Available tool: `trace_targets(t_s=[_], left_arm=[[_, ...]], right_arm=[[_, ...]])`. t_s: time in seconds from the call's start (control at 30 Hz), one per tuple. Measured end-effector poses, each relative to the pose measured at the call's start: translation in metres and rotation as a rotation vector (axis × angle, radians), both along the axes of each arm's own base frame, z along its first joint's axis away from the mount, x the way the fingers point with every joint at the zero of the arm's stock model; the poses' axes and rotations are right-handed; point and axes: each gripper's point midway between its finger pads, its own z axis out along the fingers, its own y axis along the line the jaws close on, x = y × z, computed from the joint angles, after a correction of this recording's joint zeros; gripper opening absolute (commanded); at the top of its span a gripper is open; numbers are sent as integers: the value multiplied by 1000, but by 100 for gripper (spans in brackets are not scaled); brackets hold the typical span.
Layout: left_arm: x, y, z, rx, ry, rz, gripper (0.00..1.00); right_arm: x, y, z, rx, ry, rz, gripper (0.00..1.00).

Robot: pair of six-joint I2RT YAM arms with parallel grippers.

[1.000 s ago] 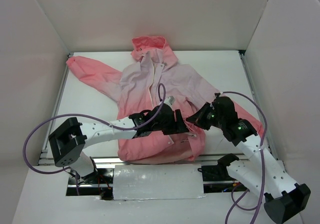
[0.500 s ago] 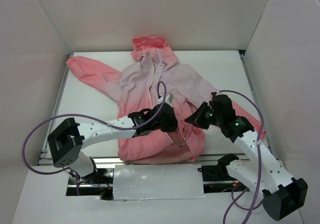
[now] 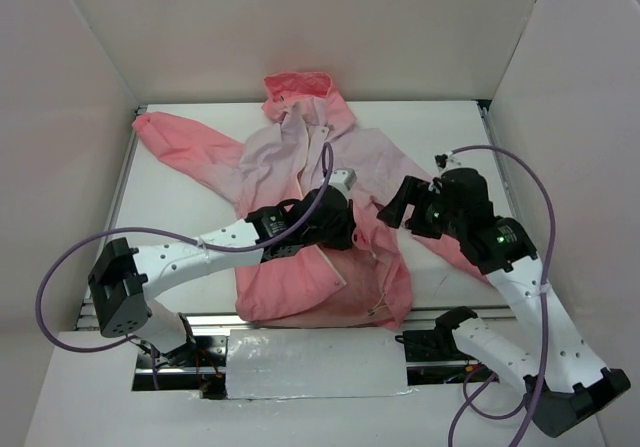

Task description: Zip up the jacket

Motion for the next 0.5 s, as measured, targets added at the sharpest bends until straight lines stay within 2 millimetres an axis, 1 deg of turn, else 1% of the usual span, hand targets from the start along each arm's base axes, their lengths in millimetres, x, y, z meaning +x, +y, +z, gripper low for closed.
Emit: trace_targets(t_s=[0.1, 0.17, 0.33, 0.4, 0.5], left_arm=[[-4, -1, 8, 12, 1, -38, 13], [-7, -1, 9, 14, 9, -57, 14], [-13, -6, 1, 45, 38, -103, 15], [-14, -9, -2, 55, 51, -117, 16], [-14, -14, -1, 59, 51, -142, 17]], right_arm=[[2, -2, 32, -8, -86, 18, 84], [-1, -2, 44, -8, -136, 51, 82], [-19, 14, 46, 6, -157, 220, 77], [-24, 17, 41, 4, -157, 263, 75], [-29, 21, 31, 0, -145, 318, 73]])
